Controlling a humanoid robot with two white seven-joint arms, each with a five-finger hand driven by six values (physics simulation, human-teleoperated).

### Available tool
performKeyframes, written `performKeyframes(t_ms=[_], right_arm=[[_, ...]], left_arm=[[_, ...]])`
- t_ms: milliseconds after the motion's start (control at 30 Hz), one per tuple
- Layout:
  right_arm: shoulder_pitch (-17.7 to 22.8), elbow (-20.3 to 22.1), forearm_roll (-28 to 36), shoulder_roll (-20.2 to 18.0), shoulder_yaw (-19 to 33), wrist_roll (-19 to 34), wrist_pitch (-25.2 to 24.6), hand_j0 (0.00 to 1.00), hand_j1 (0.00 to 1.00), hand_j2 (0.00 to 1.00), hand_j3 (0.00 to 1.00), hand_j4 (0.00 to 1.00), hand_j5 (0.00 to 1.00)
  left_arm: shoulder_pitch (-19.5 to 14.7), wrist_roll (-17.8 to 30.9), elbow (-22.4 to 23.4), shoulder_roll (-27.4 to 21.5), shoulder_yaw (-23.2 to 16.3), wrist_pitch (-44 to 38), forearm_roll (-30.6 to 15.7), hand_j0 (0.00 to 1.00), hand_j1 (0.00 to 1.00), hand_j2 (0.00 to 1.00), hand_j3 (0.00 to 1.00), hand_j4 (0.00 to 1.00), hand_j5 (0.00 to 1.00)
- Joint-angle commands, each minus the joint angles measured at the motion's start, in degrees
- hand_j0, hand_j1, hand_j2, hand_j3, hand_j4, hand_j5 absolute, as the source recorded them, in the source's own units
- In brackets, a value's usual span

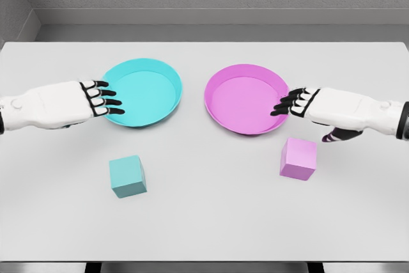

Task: Place the blocks in the corresponding plates according to their colors

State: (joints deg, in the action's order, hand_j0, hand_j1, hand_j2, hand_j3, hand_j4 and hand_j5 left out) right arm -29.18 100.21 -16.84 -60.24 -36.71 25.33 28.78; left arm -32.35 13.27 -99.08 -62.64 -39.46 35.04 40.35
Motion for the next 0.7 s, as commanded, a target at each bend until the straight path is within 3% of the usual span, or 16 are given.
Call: performKeyframes(t_ms=[0, 167, 500, 667], right_arm=[[-0.2, 0.1, -1.9, 0.3, -1.0, 5.4, 0.0, 1.0, 1.0, 1.0, 1.0, 1.0, 1.0], [-3.5, 0.1, -2.0, 0.3, -1.0, 9.7, 0.5, 1.0, 1.0, 1.0, 1.0, 1.0, 1.0], [-4.7, 0.3, -2.0, 2.1, -3.1, 9.7, 6.2, 1.0, 1.0, 1.0, 1.0, 1.0, 1.0], [-4.7, 0.3, -2.7, 2.1, -5.2, 9.7, 6.2, 1.0, 1.0, 1.0, 1.0, 1.0, 1.0]], left_arm=[[-0.1, 1.8, -2.0, 0.1, -1.8, 0.0, 0.5, 1.0, 1.0, 1.0, 1.0, 1.0, 1.0], [-0.1, 1.8, -2.5, 2.2, -4.6, 0.0, 0.4, 1.0, 1.0, 1.0, 1.0, 1.0, 1.0], [0.8, 1.8, -2.6, 3.8, -8.4, 0.0, 0.3, 1.0, 1.0, 1.0, 1.0, 1.0, 1.0], [0.9, 1.3, -2.6, 3.9, -8.4, 0.0, -0.1, 1.0, 1.0, 1.0, 1.0, 1.0, 1.0]])
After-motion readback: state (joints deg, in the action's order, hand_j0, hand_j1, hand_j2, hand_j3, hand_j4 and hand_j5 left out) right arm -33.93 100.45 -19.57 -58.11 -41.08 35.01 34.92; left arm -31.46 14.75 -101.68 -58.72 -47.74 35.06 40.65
